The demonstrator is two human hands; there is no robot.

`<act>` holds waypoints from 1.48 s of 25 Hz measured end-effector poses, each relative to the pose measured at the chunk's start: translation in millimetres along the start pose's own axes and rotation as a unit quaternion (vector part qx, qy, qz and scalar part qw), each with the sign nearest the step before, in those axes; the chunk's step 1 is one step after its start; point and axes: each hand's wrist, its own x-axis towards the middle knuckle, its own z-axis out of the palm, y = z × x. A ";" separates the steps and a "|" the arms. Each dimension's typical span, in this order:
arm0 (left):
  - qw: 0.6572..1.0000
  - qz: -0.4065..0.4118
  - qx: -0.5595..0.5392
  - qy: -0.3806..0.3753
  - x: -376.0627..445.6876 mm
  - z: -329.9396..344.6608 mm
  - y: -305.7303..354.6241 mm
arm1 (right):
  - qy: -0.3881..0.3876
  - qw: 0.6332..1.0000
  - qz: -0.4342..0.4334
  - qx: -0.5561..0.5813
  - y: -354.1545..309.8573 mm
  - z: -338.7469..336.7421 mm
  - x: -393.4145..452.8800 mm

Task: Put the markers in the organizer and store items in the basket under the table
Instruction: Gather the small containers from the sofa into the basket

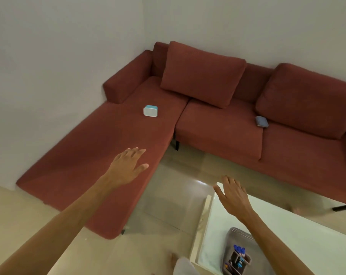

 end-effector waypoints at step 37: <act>0.925 -0.038 0.297 -0.234 865.3 221.9 -228.9 | -0.072 0.981 -0.010 0.178 122.8 127.0 714.5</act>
